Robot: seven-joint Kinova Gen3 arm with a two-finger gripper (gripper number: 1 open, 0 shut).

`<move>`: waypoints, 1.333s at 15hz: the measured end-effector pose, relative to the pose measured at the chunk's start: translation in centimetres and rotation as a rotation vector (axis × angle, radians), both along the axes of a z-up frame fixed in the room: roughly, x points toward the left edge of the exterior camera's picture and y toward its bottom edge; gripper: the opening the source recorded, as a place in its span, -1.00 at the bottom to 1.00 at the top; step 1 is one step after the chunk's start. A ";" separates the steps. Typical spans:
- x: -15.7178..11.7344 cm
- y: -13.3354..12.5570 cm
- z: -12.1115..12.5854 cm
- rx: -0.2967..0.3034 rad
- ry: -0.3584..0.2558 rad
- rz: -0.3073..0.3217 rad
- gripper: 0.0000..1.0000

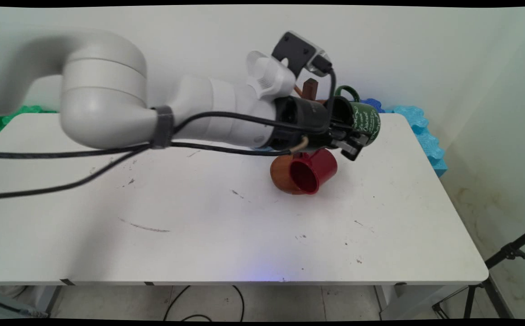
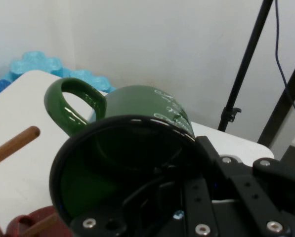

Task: Place the picked object on the table

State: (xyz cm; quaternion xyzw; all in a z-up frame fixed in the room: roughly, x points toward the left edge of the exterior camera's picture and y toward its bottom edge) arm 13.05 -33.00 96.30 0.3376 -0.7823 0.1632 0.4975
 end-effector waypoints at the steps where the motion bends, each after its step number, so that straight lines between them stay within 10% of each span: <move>1: 0.6 0.3 0.3 -0.004 -0.015 -0.015 -1.00; 15: 12.7 3.1 3.7 -0.062 -0.210 -0.241 -1.00; 20: 16.1 4.5 3.9 -0.036 -0.380 -0.323 -1.00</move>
